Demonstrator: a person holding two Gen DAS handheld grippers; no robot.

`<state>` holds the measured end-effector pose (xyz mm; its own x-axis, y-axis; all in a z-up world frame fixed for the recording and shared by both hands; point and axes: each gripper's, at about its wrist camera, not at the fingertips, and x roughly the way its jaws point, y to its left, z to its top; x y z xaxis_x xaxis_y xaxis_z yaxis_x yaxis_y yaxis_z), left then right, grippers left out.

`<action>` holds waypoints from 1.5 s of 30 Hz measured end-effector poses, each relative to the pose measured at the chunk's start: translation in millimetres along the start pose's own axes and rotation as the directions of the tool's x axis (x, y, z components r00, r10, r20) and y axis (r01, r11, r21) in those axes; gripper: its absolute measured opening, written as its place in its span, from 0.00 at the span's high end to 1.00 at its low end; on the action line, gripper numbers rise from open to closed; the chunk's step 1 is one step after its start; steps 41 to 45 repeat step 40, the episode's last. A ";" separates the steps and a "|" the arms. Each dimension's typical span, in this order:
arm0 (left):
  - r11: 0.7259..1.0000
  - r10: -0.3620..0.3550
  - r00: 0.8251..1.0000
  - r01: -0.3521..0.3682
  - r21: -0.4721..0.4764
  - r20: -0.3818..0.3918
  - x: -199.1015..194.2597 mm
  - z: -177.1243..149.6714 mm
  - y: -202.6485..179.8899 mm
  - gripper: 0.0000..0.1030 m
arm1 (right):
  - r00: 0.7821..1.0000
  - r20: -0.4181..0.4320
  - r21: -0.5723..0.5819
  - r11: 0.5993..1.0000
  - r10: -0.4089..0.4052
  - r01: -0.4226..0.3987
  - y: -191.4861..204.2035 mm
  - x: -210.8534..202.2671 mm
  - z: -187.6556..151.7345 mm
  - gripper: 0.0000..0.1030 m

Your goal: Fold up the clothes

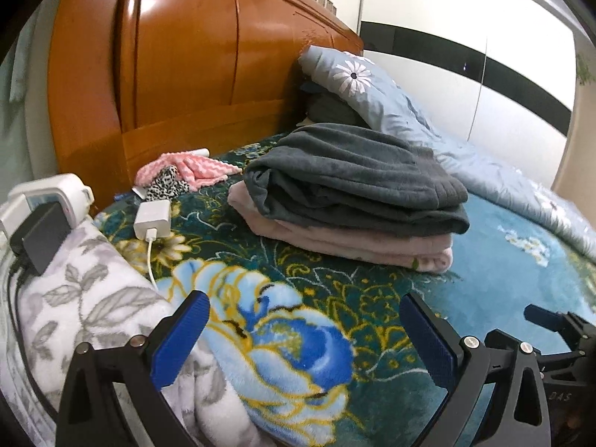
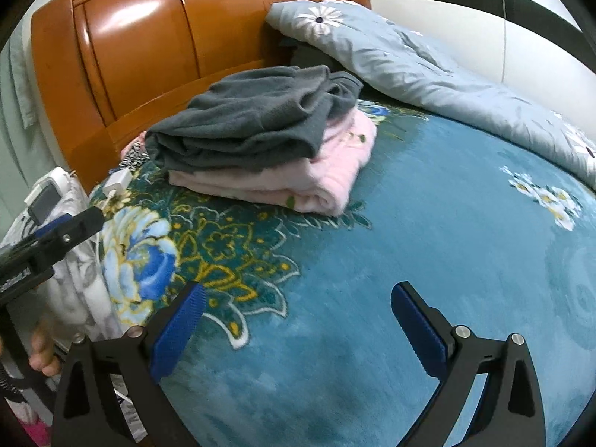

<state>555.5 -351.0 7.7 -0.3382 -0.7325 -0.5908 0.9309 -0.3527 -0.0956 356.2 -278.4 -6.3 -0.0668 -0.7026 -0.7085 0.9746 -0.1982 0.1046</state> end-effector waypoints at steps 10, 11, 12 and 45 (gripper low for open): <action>0.996 0.046 0.999 -0.046 0.073 0.000 7.9 -10.8 -29.7 0.00 | 0.998 0.002 0.012 0.998 -0.069 0.069 -11.2 9.9 -21.0 0.00; 0.996 0.046 0.999 -0.046 0.076 -0.002 9.1 -12.2 -32.1 0.00 | 0.997 0.006 0.019 0.997 -0.074 0.074 -13.4 10.1 -22.7 0.00; 0.996 0.046 0.999 -0.046 0.079 -0.004 10.3 -13.6 -34.4 0.00 | 0.997 0.010 0.029 0.997 -0.078 0.078 -16.2 10.1 -24.2 0.00; 0.996 0.052 0.989 -0.041 0.077 -0.136 68.3 -63.9 -62.5 0.00 | 0.993 -0.011 0.135 0.984 -0.115 0.116 -51.0 23.6 -48.7 0.00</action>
